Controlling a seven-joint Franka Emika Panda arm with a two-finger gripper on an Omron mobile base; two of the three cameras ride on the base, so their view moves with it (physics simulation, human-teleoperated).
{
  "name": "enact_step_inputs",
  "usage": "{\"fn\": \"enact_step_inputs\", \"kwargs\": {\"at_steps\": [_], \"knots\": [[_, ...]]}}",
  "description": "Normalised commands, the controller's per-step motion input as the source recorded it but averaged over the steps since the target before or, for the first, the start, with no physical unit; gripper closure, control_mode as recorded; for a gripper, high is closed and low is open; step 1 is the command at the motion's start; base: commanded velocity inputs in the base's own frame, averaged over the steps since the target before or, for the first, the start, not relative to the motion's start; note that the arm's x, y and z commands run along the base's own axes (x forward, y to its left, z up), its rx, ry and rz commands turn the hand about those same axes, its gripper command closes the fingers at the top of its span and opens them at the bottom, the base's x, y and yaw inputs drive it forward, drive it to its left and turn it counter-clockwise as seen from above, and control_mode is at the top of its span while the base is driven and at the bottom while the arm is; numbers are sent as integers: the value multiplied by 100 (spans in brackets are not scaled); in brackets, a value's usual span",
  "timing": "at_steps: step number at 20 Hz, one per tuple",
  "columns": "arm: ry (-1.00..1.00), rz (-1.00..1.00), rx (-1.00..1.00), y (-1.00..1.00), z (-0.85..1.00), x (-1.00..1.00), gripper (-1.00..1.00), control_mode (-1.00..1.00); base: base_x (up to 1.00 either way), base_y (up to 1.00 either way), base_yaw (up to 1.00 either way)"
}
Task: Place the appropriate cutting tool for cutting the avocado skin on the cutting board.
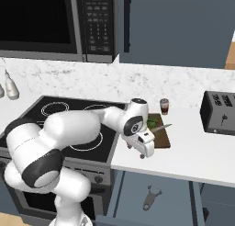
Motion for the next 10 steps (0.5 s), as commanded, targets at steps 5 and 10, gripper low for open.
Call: {"fn": "enact_step_inputs", "kwargs": {"at_steps": [5,10], "knots": [[-4,5,-5,16,0,-97,-100,-100,0,0,0],[-13,3,0,1,2,-100,-100,-100,0,0,0]]}}
